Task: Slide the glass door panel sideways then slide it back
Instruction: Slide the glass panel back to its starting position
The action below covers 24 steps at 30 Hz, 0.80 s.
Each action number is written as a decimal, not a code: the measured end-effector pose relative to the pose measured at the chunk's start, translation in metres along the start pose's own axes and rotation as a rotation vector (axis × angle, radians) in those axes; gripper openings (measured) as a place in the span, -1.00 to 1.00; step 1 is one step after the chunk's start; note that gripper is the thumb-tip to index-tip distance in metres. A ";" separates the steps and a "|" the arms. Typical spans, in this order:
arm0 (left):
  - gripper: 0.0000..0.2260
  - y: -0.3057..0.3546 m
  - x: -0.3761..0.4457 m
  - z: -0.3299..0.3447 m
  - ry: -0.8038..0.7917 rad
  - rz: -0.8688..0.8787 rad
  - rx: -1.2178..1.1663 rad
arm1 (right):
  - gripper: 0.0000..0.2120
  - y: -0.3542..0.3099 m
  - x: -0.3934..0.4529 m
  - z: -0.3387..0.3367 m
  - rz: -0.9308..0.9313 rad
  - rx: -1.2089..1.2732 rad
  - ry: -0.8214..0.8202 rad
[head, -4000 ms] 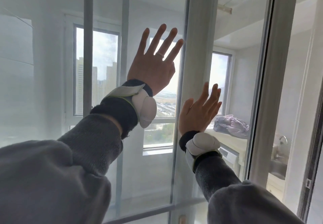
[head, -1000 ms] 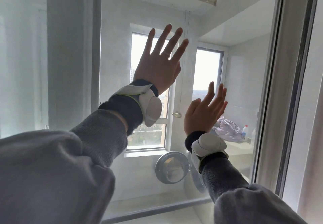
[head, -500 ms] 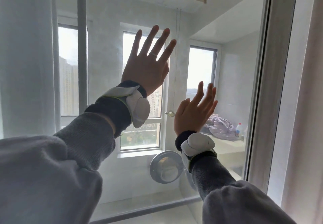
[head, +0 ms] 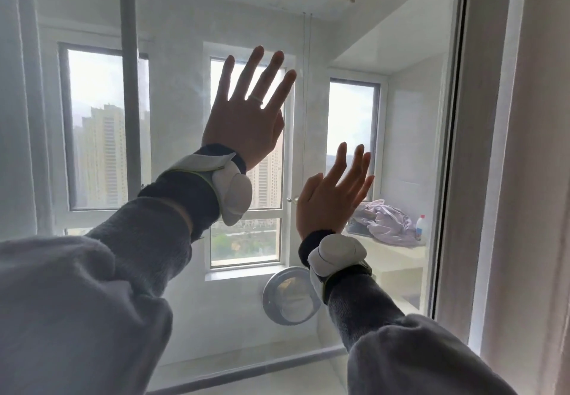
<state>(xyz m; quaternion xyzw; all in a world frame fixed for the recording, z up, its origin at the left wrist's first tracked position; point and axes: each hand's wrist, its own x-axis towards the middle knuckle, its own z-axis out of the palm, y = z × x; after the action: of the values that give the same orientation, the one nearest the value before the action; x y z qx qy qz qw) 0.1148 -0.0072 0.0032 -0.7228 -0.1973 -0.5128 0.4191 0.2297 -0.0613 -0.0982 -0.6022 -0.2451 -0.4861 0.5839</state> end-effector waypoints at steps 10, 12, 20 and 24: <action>-0.52 0.020 0.005 0.001 -0.001 -0.007 -0.025 | -0.42 0.023 0.006 -0.003 -0.025 -0.010 -0.006; -0.52 0.020 0.006 0.001 -0.013 -0.007 -0.024 | -0.46 0.024 0.008 -0.002 -0.027 -0.009 -0.013; -0.51 0.025 0.007 -0.001 -0.041 -0.023 -0.002 | -0.46 0.023 0.010 -0.008 -0.019 -0.060 -0.065; -0.50 0.036 0.005 -0.010 -0.124 -0.037 -0.006 | -0.46 0.022 0.010 -0.027 -0.005 -0.112 -0.189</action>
<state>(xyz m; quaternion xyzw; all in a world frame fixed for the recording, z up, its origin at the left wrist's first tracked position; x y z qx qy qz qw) 0.1370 -0.0365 -0.0056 -0.7505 -0.2347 -0.4754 0.3946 0.2445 -0.0941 -0.1037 -0.6766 -0.2729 -0.4416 0.5222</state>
